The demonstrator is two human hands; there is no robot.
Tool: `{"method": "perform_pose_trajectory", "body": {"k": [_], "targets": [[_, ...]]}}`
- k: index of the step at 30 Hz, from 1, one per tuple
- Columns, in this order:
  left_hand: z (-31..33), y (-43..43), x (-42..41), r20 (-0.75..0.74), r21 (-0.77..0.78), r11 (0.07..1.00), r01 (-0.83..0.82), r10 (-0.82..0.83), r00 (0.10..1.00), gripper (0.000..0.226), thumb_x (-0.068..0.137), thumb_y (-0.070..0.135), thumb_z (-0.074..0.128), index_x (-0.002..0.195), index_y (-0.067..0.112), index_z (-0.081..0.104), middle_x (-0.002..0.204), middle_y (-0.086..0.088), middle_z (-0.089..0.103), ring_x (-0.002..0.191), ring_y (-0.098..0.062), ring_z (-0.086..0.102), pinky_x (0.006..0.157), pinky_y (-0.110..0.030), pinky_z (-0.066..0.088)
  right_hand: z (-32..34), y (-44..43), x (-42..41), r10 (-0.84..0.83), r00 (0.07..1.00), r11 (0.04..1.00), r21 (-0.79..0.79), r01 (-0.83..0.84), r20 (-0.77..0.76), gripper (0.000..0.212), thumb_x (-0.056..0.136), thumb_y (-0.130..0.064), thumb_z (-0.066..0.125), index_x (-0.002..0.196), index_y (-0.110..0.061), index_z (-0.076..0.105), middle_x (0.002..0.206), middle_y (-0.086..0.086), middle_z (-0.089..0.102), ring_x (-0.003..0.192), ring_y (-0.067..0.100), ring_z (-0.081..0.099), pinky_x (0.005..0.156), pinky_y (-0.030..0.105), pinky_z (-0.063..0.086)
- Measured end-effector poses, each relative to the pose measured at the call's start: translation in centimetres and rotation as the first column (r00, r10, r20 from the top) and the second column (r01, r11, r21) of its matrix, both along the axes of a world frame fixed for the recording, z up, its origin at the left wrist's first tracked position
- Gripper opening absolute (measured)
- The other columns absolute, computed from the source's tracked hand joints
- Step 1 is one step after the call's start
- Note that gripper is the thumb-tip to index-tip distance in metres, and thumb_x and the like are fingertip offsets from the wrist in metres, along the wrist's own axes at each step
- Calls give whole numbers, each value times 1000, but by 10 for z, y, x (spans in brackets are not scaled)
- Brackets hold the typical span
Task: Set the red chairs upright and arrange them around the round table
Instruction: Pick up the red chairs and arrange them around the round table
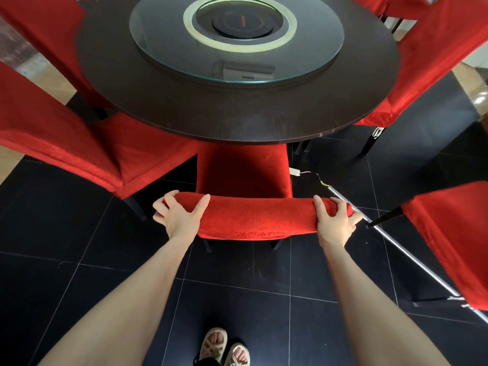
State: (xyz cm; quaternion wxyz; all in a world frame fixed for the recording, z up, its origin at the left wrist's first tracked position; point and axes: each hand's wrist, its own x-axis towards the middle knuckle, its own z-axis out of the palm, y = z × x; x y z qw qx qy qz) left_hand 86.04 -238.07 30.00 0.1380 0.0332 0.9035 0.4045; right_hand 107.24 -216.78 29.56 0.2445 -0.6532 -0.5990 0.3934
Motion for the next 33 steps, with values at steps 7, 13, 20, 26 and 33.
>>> {"method": "perform_pose_trajectory", "body": {"k": [7,13,20,26,33], "targets": [[0,-2,-3,-4,-1,1000,15,-15,1000,81,74,58,75,133,16,38,139,-7,21,124,-31,24,67,-36,42,-2,-3,-1,-10,1000,1000,-20,10,23,53,79,-63,66,121,-32,58,133,6,28,121,31,34,84,34,33],[1,-2,-2,1,-10,1000,28,-28,1000,82,75,58,74,134,16,36,142,-8,19,125,-32,24,66,-36,42,2,-2,3,29,999,998,-56,-28,29,56,80,-63,65,126,-32,55,135,6,26,122,30,33,83,35,34],[8,-11,-1,-39,-148,986,79,-85,996,84,77,63,67,141,17,37,151,-9,22,140,-36,15,116,-60,15,19,-5,18,85,996,991,-99,-87,-28,67,84,-61,63,141,-30,47,146,4,27,132,29,30,90,32,30],[46,10,10,-141,-119,980,160,-176,974,76,84,57,65,138,8,43,149,-15,28,141,-38,20,117,-56,0,57,-4,28,22,993,1000,-16,-24,-115,62,88,-54,63,139,-20,50,145,5,36,130,26,41,97,29,33],[113,84,50,-196,161,920,357,-324,925,67,87,47,66,137,7,45,143,-14,34,132,-32,30,108,-43,29,129,15,65,-59,980,986,145,88,-190,61,89,-53,62,137,-16,51,144,9,44,131,23,43,100,29,30]]}}
